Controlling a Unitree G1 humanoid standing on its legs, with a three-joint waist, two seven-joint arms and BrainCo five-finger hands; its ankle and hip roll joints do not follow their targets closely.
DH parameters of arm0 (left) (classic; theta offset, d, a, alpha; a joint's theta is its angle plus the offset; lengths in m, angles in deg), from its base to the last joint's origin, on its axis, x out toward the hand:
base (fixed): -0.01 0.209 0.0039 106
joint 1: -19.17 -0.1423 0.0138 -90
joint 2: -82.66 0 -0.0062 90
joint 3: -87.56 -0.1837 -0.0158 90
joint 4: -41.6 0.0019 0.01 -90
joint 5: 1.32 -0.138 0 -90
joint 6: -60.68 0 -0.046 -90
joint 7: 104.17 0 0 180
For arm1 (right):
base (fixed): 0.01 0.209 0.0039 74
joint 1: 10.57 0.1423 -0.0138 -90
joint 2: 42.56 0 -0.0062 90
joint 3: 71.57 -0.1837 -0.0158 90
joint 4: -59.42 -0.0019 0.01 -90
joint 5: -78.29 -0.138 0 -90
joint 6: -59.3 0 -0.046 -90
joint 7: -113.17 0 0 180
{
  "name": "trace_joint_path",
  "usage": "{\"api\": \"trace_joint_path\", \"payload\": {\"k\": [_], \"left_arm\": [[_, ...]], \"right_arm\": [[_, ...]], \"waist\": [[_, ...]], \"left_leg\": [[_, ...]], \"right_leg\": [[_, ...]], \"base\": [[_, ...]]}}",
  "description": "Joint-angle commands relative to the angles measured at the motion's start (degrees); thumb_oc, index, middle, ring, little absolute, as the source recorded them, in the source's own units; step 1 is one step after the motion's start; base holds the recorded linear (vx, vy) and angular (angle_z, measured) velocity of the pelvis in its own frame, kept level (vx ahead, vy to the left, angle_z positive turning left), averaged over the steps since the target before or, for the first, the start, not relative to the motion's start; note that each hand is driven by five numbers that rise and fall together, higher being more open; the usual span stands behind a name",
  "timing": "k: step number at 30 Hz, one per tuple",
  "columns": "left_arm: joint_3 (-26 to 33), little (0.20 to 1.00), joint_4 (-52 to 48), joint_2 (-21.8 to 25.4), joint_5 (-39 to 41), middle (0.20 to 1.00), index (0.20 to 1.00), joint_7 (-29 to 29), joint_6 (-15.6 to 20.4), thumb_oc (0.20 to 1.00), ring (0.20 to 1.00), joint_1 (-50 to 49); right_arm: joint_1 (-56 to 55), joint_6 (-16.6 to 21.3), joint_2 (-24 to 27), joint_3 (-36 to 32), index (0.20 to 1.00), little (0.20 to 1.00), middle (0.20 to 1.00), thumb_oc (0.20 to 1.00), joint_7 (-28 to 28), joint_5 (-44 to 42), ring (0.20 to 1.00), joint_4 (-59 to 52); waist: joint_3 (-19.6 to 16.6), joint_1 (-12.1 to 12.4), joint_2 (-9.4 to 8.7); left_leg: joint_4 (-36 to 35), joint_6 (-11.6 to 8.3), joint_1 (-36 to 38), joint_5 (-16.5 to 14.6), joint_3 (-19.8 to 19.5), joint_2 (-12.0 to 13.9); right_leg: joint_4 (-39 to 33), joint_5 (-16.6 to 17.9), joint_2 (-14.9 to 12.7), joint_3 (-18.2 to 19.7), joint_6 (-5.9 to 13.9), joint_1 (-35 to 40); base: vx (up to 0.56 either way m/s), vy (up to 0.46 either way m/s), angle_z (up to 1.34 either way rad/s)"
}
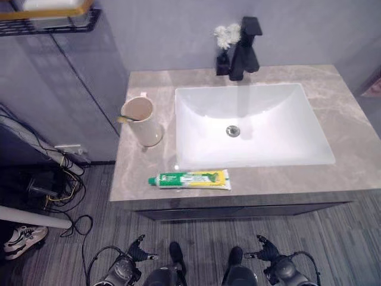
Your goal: Put brush and paste in cup on sink, flatten towel.
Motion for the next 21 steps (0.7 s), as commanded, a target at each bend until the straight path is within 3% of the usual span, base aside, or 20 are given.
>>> {"api": "trace_joint_path", "payload": {"k": [1, 2, 5, 9, 11, 13, 14, 16, 18, 20, 21], "left_arm": [[-0.63, 1.000, -0.93, 1.68, -2.31, 1.000, 1.000, 0.30, 2.36, 1.000, 1.000, -1.43], [-0.97, 1.000, -1.41, 1.85, -2.51, 1.000, 1.000, 0.68, 2.58, 1.000, 1.000, -2.10], [-1.83, 1.000, -3.24, 2.79, -3.96, 1.000, 1.000, 0.90, 3.54, 1.000, 1.000, -3.92], [-3.46, 1.000, -12.35, 6.90, -5.52, 1.000, 1.000, 2.49, 5.03, 1.000, 1.000, -6.36], [-1.97, 1.000, -34.15, 19.65, -5.05, 1.000, 1.000, 6.94, 8.33, 1.000, 1.000, -14.82], [-0.38, 1.000, -40.12, 23.54, -4.10, 1.000, 1.000, 8.34, 9.04, 1.000, 1.000, -17.41], [5.07, 1.000, -48.59, 28.70, 0.41, 1.000, 1.000, 10.08, 8.91, 1.000, 1.000, -21.82], [10.30, 1.000, -60.52, 35.70, 2.06, 1.000, 1.000, 10.60, 10.43, 1.000, 1.000, -24.89], [15.18, 1.000, -66.32, 39.12, 4.09, 1.000, 1.000, 10.66, 10.90, 1.000, 1.000, -27.96], [15.91, 1.000, -66.89, 39.27, 4.25, 1.000, 1.000, 10.88, 10.66, 1.000, 1.000, -28.66], [23.28, 1.000, -75.31, 44.88, 5.01, 1.000, 1.000, 9.96, 12.08, 1.000, 1.000, -30.55]], "right_arm": [[3.00, 0.97, 1.54, 0.98, 1.000, 1.000, 1.000, 1.000, -0.09, 1.02, 1.000, 1.24], [3.07, 0.87, 1.63, 1.07, 1.000, 1.000, 1.000, 1.000, -0.33, 0.85, 1.000, 1.36], [3.52, 1.04, 1.57, 0.48, 1.000, 1.000, 1.000, 1.000, -0.34, 0.16, 1.000, 3.32], [3.83, 0.95, 2.09, 0.08, 1.000, 1.000, 1.000, 1.000, 0.19, 0.90, 1.000, 7.01], [3.62, 0.50, 3.09, -2.41, 1.000, 1.000, 1.000, 1.000, 0.51, 2.64, 1.000, 12.51], [3.31, 0.22, 3.08, -3.02, 1.000, 1.000, 1.000, 1.000, 0.40, 3.48, 1.000, 14.16], [2.50, -0.19, 3.10, -3.67, 1.000, 1.000, 1.000, 1.000, 0.42, 5.24, 1.000, 15.63], [1.06, -0.87, 3.68, -4.58, 1.000, 1.000, 1.000, 1.000, 0.42, 6.49, 1.000, 17.06], [-0.54, -1.03, 3.94, -5.61, 1.000, 1.000, 1.000, 1.000, 0.39, 6.48, 1.000, 17.41], [-0.48, -1.04, 3.81, -5.45, 1.000, 1.000, 1.000, 1.000, 0.39, 6.50, 1.000, 17.39], [-4.05, -1.75, 4.26, -7.95, 1.000, 1.000, 1.000, 1.000, -0.64, 5.62, 1.000, 18.26]], "waist": [[-0.88, 0.58, -0.97], [-1.00, 1.10, -0.84], [-1.69, 3.25, -0.58], [-2.43, 5.94, -0.17], [-2.67, 9.15, 0.90], [-2.68, 9.83, 1.24], [-2.37, 10.96, 1.94], [-1.47, 11.71, 3.14], [-1.10, 11.84, 4.01], [-1.25, 11.46, 3.85], [-1.03, 11.53, 5.59]], "left_leg": [[3.74, -3.84, 1.98, -1.55, -1.91, 4.39], [2.99, -3.69, 2.32, -1.30, -2.51, 4.18], [1.21, -3.79, 2.89, -0.26, -4.33, 3.47], [1.29, -4.69, 2.43, 0.55, -7.90, 3.74], [1.54, -5.66, 2.28, 1.21, -10.87, 4.22], [1.37, -5.92, 2.27, 1.54, -11.55, 4.37], [1.20, -6.41, 1.84, 2.33, -12.59, 4.76], [1.04, -7.21, 1.07, 3.02, -14.29, 5.13], [1.25, -7.60, -0.07, 3.54, -15.55, 5.28], [1.35, -7.52, -0.50, 3.81, -15.78, 5.18], [0.88, -8.16, -0.78, 4.35, -16.93, 5.47]], "right_leg": [[-0.38, 3.20, 0.10, 5.27, 1.60, -2.13], [0.03, 2.75, 0.45, 5.62, 1.50, -2.00], [-0.89, 2.65, -0.44, 1.43, 2.07, 0.34], [-2.12, 1.38, -0.35, -2.01, 2.00, 3.22], [-2.77, -0.09, 0.02, -5.91, 1.90, 6.33], [-2.87, -0.35, 0.23, -6.58, 1.93, 6.75], [-2.75, -0.91, 0.61, -7.28, 1.69, 7.06], [-2.71, -1.70, 1.04, -8.40, 1.32, 7.33], [-3.02, -1.93, 1.23, -9.52, 1.13, 7.50], [-3.13, -1.65, 1.19, -9.75, 1.10, 7.32], [-3.87, -2.13, 1.54, -10.99, 1.09, 8.26]], "base": [[0.00, 0.037, 0.58], [0.01, 0.040, 0.59], [-0.01, -0.038, 0.64], [0.00, -0.116, 0.69], [0.01, -0.202, 1.04], [-0.03, -0.119, 0.53], [-0.09, -0.148, 0.53], [-0.13, -0.135, 0.25], [-0.10, -0.087, 0.23], [-0.04, -0.053, 0.41], [-0.05, -0.067, 0.39]]}}
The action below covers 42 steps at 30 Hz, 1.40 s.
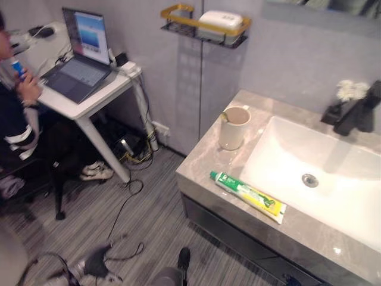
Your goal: Put brush and paste in cup on sink, flatten towel.
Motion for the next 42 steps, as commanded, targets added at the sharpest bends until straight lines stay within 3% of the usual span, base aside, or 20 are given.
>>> {"api": "trace_joint_path", "payload": {"k": [1, 2, 3, 5, 9, 11, 12, 13, 14, 19, 21, 27, 33, 42], "left_arm": [[6.57, 1.000, -6.38, 4.45, 2.28, 1.000, 1.000, -0.80, 3.06, 1.000, 1.000, 4.17], [12.53, 1.000, -10.44, 6.78, 2.83, 1.000, 1.000, -1.93, 3.54, 1.000, 1.000, 3.07], [13.29, 1.000, -10.85, 6.80, 2.93, 1.000, 1.000, -1.82, 3.42, 1.000, 1.000, 2.32], [20.86, 1.000, -14.58, 8.82, 2.17, 1.000, 1.000, -4.03, 4.26, 1.000, 1.000, 2.03], [25.52, 1.000, -17.25, 9.53, 2.03, 1.000, 1.000, -5.78, 5.05, 1.000, 1.000, 4.58], [25.42, 1.000, -17.23, 9.54, 2.01, 1.000, 1.000, -5.81, 5.04, 1.000, 1.000, 4.71], [22.88, 1.000, -18.32, 8.97, 2.26, 1.000, 1.000, -6.95, 5.79, 1.000, 1.000, 9.86], [22.64, 1.000, -18.24, 8.98, 2.23, 1.000, 1.000, -6.98, 5.80, 1.000, 1.000, 10.09], [20.63, 1.000, -20.51, 11.52, -2.08, 1.000, 1.000, -7.96, 6.64, 1.000, 1.000, 12.99], [14.25, 1.000, -20.47, 9.46, -0.82, 1.000, 1.000, -8.21, 7.61, 1.000, 1.000, 17.86], [11.53, 1.000, -21.65, 9.29, -1.18, 1.000, 1.000, -7.42, 7.96, 1.000, 1.000, 18.67], [4.61, 1.000, -22.19, 9.02, -1.86, 1.000, 1.000, -5.73, 8.00, 1.000, 1.000, 22.35], [2.79, 1.000, -20.94, 8.55, -3.56, 1.000, 1.000, -5.60, 7.50, 1.000, 1.000, 22.62], [4.03, 1.000, -15.73, 4.77, -8.46, 1.000, 1.000, -8.27, 6.46, 1.000, 1.000, 20.26]], "right_arm": [[2.07, -1.03, 0.98, -2.47, 1.000, 1.000, 1.000, 1.000, -0.07, -0.55, 1.000, 0.94], [-0.18, -1.28, 0.31, -2.94, 1.000, 1.000, 1.000, 1.000, -1.01, -1.39, 1.000, 0.23], [-0.13, -1.32, 0.20, -2.77, 1.000, 1.000, 1.000, 1.000, -1.01, -1.39, 1.000, 0.16], [-3.17, -1.40, -1.21, -1.50, 1.000, 1.000, 1.000, 1.000, -3.33, -1.59, 1.000, -2.09], [-5.72, -0.96, -2.87, 0.50, 1.000, 1.000, 1.000, 1.000, -5.41, -3.93, 1.000, -7.94], [-5.74, -1.02, -2.83, 0.44, 1.000, 1.000, 1.000, 1.000, -5.43, -3.95, 1.000, -8.05], [-5.71, -0.36, -3.14, 0.94, 1.000, 1.000, 1.000, 1.000, -5.86, -7.55, 1.000, -12.21], [-5.74, -0.38, -3.11, 0.86, 1.000, 1.000, 1.000, 1.000, -5.87, -7.56, 1.000, -12.22], [-6.00, 0.12, -2.15, 0.62, 1.000, 1.000, 1.000, 1.000, -6.34, -8.42, 1.000, -14.02], [-6.47, 0.30, -0.18, -0.67, 1.000, 1.000, 1.000, 1.000, -5.59, -8.60, 1.000, -15.04], [-6.29, 0.53, 0.99, -2.37, 1.000, 1.000, 1.000, 1.000, -5.47, -9.45, 1.000, -15.48], [-6.53, 0.96, 1.03, -4.12, 1.000, 1.000, 1.000, 1.000, -4.73, -9.81, 1.000, -12.97], [-6.12, 1.28, 0.63, -4.72, 1.000, 1.000, 1.000, 1.000, -4.18, -10.46, 1.000, -11.16], [-4.70, 1.91, 0.45, -5.16, 1.000, 1.000, 1.000, 1.000, -3.25, -12.33, 1.000, -10.88]], "waist": [[3.22, -0.53, 0.55], [2.78, -0.94, 1.06], [2.65, -1.15, 0.89], [1.91, -1.88, 0.83], [1.79, -3.89, 0.39], [1.68, -3.77, 0.38], [2.00, -5.87, 0.13], [1.97, -5.68, 0.15], [2.49, -7.43, 0.04], [2.86, -9.28, 0.43], [3.43, -11.16, 0.90], [3.88, -13.99, 0.89], [4.00, -15.00, 0.15], [3.68, -14.33, -1.40]], "left_leg": [[1.91, -4.53, 2.02, -0.66, -0.45, 4.59], [1.47, -4.79, 2.26, -0.74, -0.36, 4.82], [1.39, -4.69, 2.00, -0.41, -0.40, 4.74], [1.07, -5.01, 2.44, -0.75, 0.62, 5.22], [0.75, -5.09, 2.17, -1.06, 2.30, 5.68], [0.70, -4.99, 1.90, -0.74, 2.37, 5.63], [0.70, -4.82, 1.84, -1.33, 4.90, 6.02], [0.70, -4.81, 1.84, -1.35, 5.03, 6.03], [0.70, -4.82, 2.30, -2.33, 7.09, 6.25], [0.70, -4.52, 2.31, -2.75, 9.97, 6.31], [0.70, -4.33, 3.13, -3.23, 12.36, 6.44], [0.70, -4.42, 5.53, -3.89, 15.47, 7.63], [0.70, -4.96, 6.87, -3.97, 18.33, 9.32], [0.70, -6.05, 6.79, -3.42, 21.29, 11.26]], "right_leg": [[2.02, 5.01, -4.84, 2.06, 3.39, -4.17], [1.78, 4.67, -4.56, 2.12, 3.35, -3.92], [1.73, 4.94, -4.62, 2.07, 3.34, -4.17], [1.26, 4.71, -4.23, 3.17, 3.16, -4.32], [0.61, 5.40, -3.93, 5.25, 3.20, -6.17], [0.56, 5.71, -3.97, 5.33, 3.18, -6.48], [0.52, 6.66, -4.03, 7.98, 3.41, -8.82], [0.53, 6.68, -4.03, 8.11, 3.40, -8.91], [0.45, 7.16, -4.25, 10.20, 3.73, -10.20], [0.46, 8.57, -4.63, 12.92, 4.05, -12.79], [0.67, 9.22, -4.67, 15.51, 4.13, -14.40], [1.55, 8.61, -3.52, 18.40, 3.77, -15.36], [0.75, 8.93, -1.71, 20.85, 3.45, -16.22], [0.20, 9.73, -0.10, 22.79, 3.21, -18.32]], "base": [[-0.02, -0.085, 0.49], [0.00, -0.006, 0.29], [0.03, -0.031, 0.20], [0.03, -0.033, -0.04], [-0.01, -0.002, -0.04], [-0.05, 0.033, -0.33], [-0.04, 0.052, -0.43], [-0.07, 0.093, -0.68], [-0.04, 0.046, -0.57], [-0.05, 0.062, -0.52], [-0.04, 0.070, -0.53], [0.01, -0.013, -0.54], [0.00, -0.058, -0.21], [0.01, -0.062, -0.23]]}}
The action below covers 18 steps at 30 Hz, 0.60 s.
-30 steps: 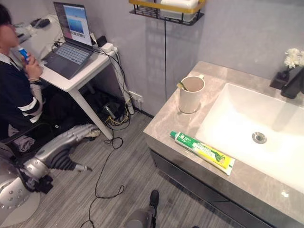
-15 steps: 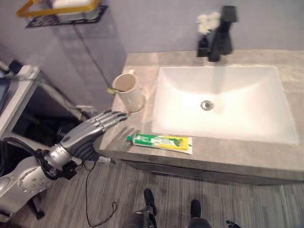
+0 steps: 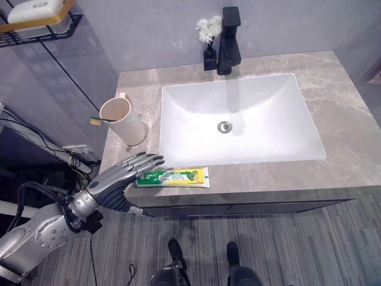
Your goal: Put brush and paste in cup on sink, flatten towel.
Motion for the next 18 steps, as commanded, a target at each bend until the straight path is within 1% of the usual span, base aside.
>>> {"api": "trace_joint_path", "payload": {"k": [1, 3, 5, 6, 7, 8, 11, 16, 17, 18], "left_arm": [[2.38, 1.000, 2.50, -2.46, -2.18, 1.000, 1.000, -3.06, 0.14, 1.000, 1.000, 2.52], [2.14, 1.000, 2.99, -2.67, -2.56, 1.000, 1.000, -3.39, 0.09, 1.000, 1.000, 2.76], [1.93, 1.000, 5.53, -4.95, -3.48, 1.000, 1.000, -4.93, -0.39, 1.000, 1.000, 3.35], [1.67, 1.000, 5.82, -5.04, -3.65, 1.000, 1.000, -5.12, -0.29, 1.000, 1.000, 3.62], [0.78, 1.000, 7.14, -7.11, -3.95, 1.000, 1.000, -6.19, -0.78, 1.000, 1.000, 4.62], [0.64, 1.000, 7.29, -7.16, -4.03, 1.000, 1.000, -6.28, -0.73, 1.000, 1.000, 4.78], [-1.13, 1.000, 9.76, -10.73, -4.09, 1.000, 1.000, -7.37, -1.50, 1.000, 1.000, 6.53], [-2.58, 1.000, 10.87, -11.81, -4.70, 1.000, 1.000, -7.33, -1.82, 1.000, 1.000, 7.76], [-3.10, 0.900, 11.06, -11.85, -5.01, 0.900, 0.900, -6.97, -1.97, 0.900, 0.900, 7.98], [-3.60, 0.576, 11.39, -11.93, -5.55, 0.576, 0.576, -6.78, -2.04, 0.576, 0.576, 8.27]], "right_arm": [[1.61, 0.97, -0.44, 0.27, 1.000, 1.000, 1.000, 1.000, 1.27, -2.21, 1.000, -1.53], [1.60, 0.95, -0.51, 0.32, 1.000, 1.000, 1.000, 1.000, 1.33, -2.32, 1.000, -1.57], [2.05, 1.14, -1.18, 0.98, 1.000, 1.000, 1.000, 1.000, 1.76, -2.47, 1.000, -1.88], [2.10, 1.15, -1.14, 0.99, 1.000, 1.000, 1.000, 1.000, 1.78, -2.49, 1.000, -1.85], [2.69, 1.27, -1.37, 1.36, 1.000, 1.000, 1.000, 1.000, 2.18, -2.53, 1.000, -2.31], [2.72, 1.26, -1.34, 1.34, 1.000, 1.000, 1.000, 1.000, 2.19, -2.54, 1.000, -2.30], [3.53, 1.34, -1.64, 2.34, 1.000, 1.000, 1.000, 1.000, 2.70, -2.36, 1.000, -3.13], [4.28, 1.30, -1.85, 2.66, 1.000, 1.000, 1.000, 1.000, 2.99, -2.35, 1.000, -3.09], [4.45, 1.26, -1.71, 2.77, 1.000, 1.000, 1.000, 1.000, 3.16, -2.29, 1.000, -3.15], [4.62, 1.24, -1.75, 2.82, 1.000, 1.000, 1.000, 1.000, 3.21, -2.30, 1.000, -3.06]], "waist": [[-0.78, 0.18, -2.17], [-0.88, 0.11, -2.21], [-0.83, 0.18, -2.74], [-0.85, 0.17, -2.70], [-0.58, 0.25, -3.07], [-0.58, 0.27, -3.04], [-0.09, 0.25, -3.53], [0.17, 0.22, -3.94], [0.20, 0.15, -4.04], [0.24, 0.14, -4.13]], "left_leg": [[0.68, -4.66, 4.85, -2.63, -1.11, 3.64], [0.68, -4.71, 4.58, -2.59, -1.21, 3.73], [0.68, -4.81, 4.00, -2.45, -1.20, 3.97], [0.68, -4.81, 3.94, -2.43, -1.20, 3.96], [0.68, -4.82, 3.61, -2.39, -1.07, 4.00], [0.68, -4.82, 3.58, -2.38, -1.05, 4.00], [0.68, -4.83, 3.09, -2.30, -0.73, 4.06], [0.68, -4.77, 2.65, -2.38, -0.32, 3.98], [0.68, -4.76, 2.60, -2.39, -0.10, 3.95], [0.68, -4.76, 2.58, -2.40, 0.04, 3.93]], "right_leg": [[0.57, 5.59, -3.00, -1.33, 3.97, -6.57], [0.56, 5.59, -2.98, -1.52, 3.94, -6.74], [0.47, 5.74, -2.86, -1.72, 3.89, -7.25], [0.47, 5.74, -2.87, -1.71, 3.89, -7.31], [0.44, 5.86, -2.76, -1.70, 3.85, -7.68], [0.45, 5.87, -2.76, -1.69, 3.85, -7.71], [0.43, 6.15, -2.65, -1.46, 3.85, -8.53], [0.43, 6.53, -2.60, -1.05, 3.98, -9.46], [0.43, 6.65, -2.58, -0.83, 4.06, -9.72], [0.43, 6.73, -2.58, -0.62, 4.06, -9.92]], "base": [[0.01, -0.043, -0.02], [0.01, -0.021, -0.01], [0.00, 0.000, 0.00], [0.00, 0.000, 0.00], [0.00, 0.000, 0.00], [0.00, 0.000, 0.00], [0.00, 0.000, 0.00], [0.00, 0.000, 0.00], [0.01, 0.017, -0.03], [0.00, 0.000, 0.00]]}}
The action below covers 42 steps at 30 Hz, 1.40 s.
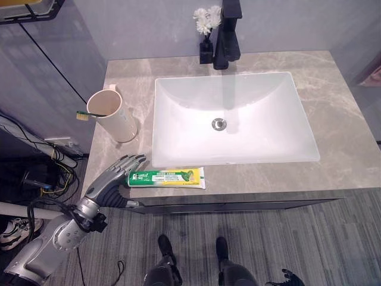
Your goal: Put brush and paste in cup on sink, flatten towel.
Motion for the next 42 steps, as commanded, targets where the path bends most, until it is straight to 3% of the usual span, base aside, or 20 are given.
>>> {"api": "trace_joint_path", "payload": {"k": [1, 2, 11, 23, 37, 42], "left_arm": [[-2.13, 0.278, 1.09, -0.62, -2.07, 0.278, 0.278, -0.91, 0.24, 0.278, 0.278, 5.57], [-2.82, 0.200, 1.40, -0.58, -2.59, 0.200, 0.200, -0.43, -0.01, 0.200, 0.200, 5.94], [-7.51, 0.200, 0.75, -0.57, -3.19, 0.200, 0.200, 3.90, -0.13, 0.200, 0.200, 7.71], [-10.73, 0.200, 4.56, -1.22, -5.68, 0.200, 0.200, 4.39, -0.75, 0.200, 0.200, 8.10], [-6.50, 0.200, 0.90, -6.64, 2.27, 0.200, 0.200, 3.70, -1.44, 0.200, 0.200, 6.68], [-5.44, 0.200, -2.33, -7.99, 3.73, 0.200, 0.200, 1.83, -1.01, 0.200, 0.200, 9.69]], "right_arm": [[1.77, 0.04, -0.56, 1.55, 1.000, 1.000, 1.000, 1.000, 1.33, -1.25, 1.000, -1.27], [1.81, 0.06, -0.49, 1.52, 1.000, 1.000, 1.000, 1.000, 1.38, -1.25, 1.000, -1.24], [1.79, -0.20, -0.16, 0.09, 1.000, 1.000, 1.000, 1.000, 1.75, -1.34, 1.000, 0.88], [2.31, -0.40, -0.53, -0.09, 1.000, 1.000, 1.000, 1.000, 2.24, -0.77, 1.000, 2.66], [1.90, -1.22, -1.60, -2.16, 1.000, 1.000, 1.000, 1.000, 2.41, -2.49, 1.000, 5.72], [0.54, -2.45, -3.37, -4.02, 1.000, 1.000, 1.000, 1.000, 1.73, -4.10, 1.000, 8.93]], "waist": [[1.28, -0.16, -1.36], [1.33, -0.24, -1.46], [1.11, -0.71, -1.85], [0.91, -0.59, -2.37], [-0.35, -0.35, -3.62], [-2.62, -0.51, -4.38]], "left_leg": [[0.67, -3.99, 6.09, -2.88, 0.08, 2.85], [0.67, -3.99, 6.16, -2.92, 0.33, 2.83], [0.67, -3.77, 7.09, -3.66, 1.68, 2.40], [0.67, -3.44, 6.76, -3.90, 1.46, 1.67], [0.67, -3.22, 8.69, -4.57, 1.24, 1.50], [0.67, -3.10, 10.76, -5.31, 0.26, 1.27]], "right_leg": [[-0.02, 6.13, -3.51, -0.61, 4.98, -6.13], [-0.02, 6.17, -3.51, -0.42, 5.04, -6.24], [-0.02, 6.52, -3.74, 0.35, 5.40, -6.55], [-0.02, 6.88, -4.37, 0.02, 5.58, -6.98], [-0.02, 6.57, -4.75, -0.53, 5.81, -4.88], [-0.02, 6.17, -5.29, -1.93, 6.02, -1.76]], "base": [[0.00, 0.000, 0.00], [0.02, 0.022, -0.04], [0.01, 0.017, -0.05], [0.00, 0.006, 0.00], [0.01, 0.007, -0.01], [0.06, 0.012, 0.01]]}}
